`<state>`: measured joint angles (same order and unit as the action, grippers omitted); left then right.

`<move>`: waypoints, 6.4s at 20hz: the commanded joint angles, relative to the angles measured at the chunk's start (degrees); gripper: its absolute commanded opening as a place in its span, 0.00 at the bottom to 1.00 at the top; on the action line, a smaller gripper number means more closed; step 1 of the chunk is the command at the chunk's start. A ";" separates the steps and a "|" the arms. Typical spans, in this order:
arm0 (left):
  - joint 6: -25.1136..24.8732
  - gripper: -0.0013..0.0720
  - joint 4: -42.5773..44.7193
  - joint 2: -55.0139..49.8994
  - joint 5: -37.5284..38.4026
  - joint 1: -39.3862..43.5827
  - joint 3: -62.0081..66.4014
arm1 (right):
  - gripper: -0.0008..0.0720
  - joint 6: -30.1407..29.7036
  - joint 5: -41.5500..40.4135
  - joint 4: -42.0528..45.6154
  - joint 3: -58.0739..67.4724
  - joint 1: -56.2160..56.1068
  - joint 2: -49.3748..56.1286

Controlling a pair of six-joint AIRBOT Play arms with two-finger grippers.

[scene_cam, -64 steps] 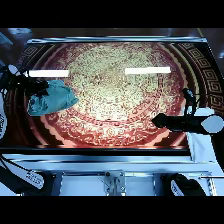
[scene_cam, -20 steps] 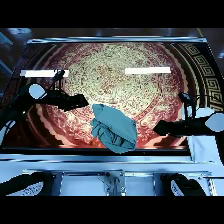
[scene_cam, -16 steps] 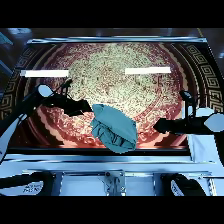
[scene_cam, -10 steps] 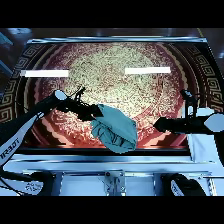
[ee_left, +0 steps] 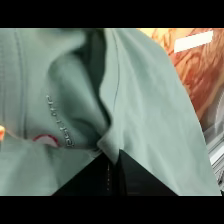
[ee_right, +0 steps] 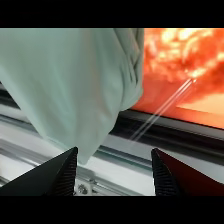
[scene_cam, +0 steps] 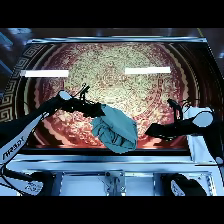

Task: Fold the shirts.

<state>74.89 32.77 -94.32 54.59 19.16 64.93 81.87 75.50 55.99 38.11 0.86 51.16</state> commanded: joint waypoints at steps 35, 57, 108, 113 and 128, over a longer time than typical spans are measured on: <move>4.66 0.07 14.62 40.44 6.64 -3.85 49.29 | 0.10 8.24 1.40 27.63 68.65 -26.21 -3.56; 12.00 0.07 44.68 24.09 3.45 -3.89 -8.98 | 0.10 8.85 -15.47 23.80 34.51 -26.38 37.13; 17.70 0.07 48.24 44.59 15.89 -13.77 50.77 | 0.10 4.87 -2.19 21.73 58.64 4.33 -12.46; 18.88 0.07 48.22 50.27 30.91 -13.77 50.66 | 0.10 4.94 14.69 20.35 61.55 4.33 -12.57; 18.64 0.07 48.26 50.38 33.86 -13.77 -0.50 | 0.10 7.17 3.56 10.88 17.66 4.15 -7.50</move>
<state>93.71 81.17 -43.35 97.51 5.41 74.22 89.34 93.34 67.31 64.95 5.04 42.33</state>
